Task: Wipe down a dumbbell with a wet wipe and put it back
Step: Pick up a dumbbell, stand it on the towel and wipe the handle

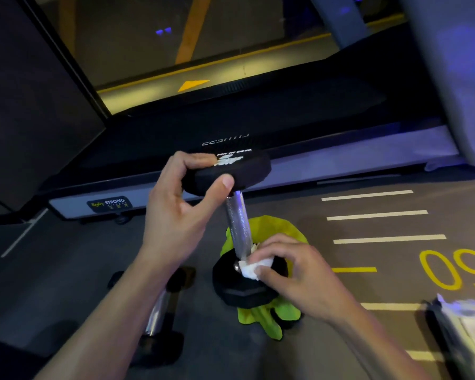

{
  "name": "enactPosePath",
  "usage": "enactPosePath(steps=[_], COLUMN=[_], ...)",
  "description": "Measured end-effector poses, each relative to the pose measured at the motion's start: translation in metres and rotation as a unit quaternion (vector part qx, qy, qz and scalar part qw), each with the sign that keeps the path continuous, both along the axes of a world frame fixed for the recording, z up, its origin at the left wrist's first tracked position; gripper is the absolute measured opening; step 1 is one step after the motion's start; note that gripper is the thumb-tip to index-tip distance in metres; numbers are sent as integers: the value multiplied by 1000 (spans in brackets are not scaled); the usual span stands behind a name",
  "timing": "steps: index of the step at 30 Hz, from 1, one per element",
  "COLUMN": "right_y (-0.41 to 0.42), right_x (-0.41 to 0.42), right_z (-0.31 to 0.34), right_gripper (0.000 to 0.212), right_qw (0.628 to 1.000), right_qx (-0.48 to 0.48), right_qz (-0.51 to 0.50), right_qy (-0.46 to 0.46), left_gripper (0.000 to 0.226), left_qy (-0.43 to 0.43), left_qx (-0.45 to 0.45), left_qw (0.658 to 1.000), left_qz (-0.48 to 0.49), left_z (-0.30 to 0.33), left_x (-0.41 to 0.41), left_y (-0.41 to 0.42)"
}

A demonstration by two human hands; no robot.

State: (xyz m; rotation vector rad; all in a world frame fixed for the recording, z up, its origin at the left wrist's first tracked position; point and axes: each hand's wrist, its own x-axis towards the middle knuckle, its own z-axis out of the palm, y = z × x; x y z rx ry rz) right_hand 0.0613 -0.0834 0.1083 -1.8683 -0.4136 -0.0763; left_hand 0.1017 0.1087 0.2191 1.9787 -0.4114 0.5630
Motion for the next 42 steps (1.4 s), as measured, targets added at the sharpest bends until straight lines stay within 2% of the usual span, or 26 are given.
enactPosePath(steps=[7,13,14,17,19,23,28,32,38,42], right_y=[16,45,47,44,41,54,53,50,52,24], right_x=[10,40,40,22,18,44,21,35,18,24], right_z=[-9,36,33,6,1,37,15,28,7,17], right_gripper=[9,5,6,25,22,12,25,21,24,24], right_qw=[992,955,955,968,968,947,950,941,954,975], right_qx=[85,166,163,121,117,140,38,34,38,92], right_qz=[-83,-194,-193,-169,-179,-216,-185,-191,-186,-176], right_qy=[-44,-149,-153,-141,-129,-189,-248,-278,-232,-103], left_gripper=[22,20,22,23,22,23,18,21,18,25], left_qy=[15,24,22,21,18,8,9,9,15,28], left_qx=[-33,-44,-45,-56,-57,-52,-66,-60,-64,-49], left_qw=[999,999,999,998,998,998,997,998,998,998], left_qz=[6,11,13,19,21,24,29,13,21,22], left_z=[1,0,0,-2,-3,-5,-6,-6,-6,-4], left_x=[1,7,8,9,9,10,12,10,15,17], left_y=[-5,-8,-7,-3,-1,-3,-2,-1,1,5])
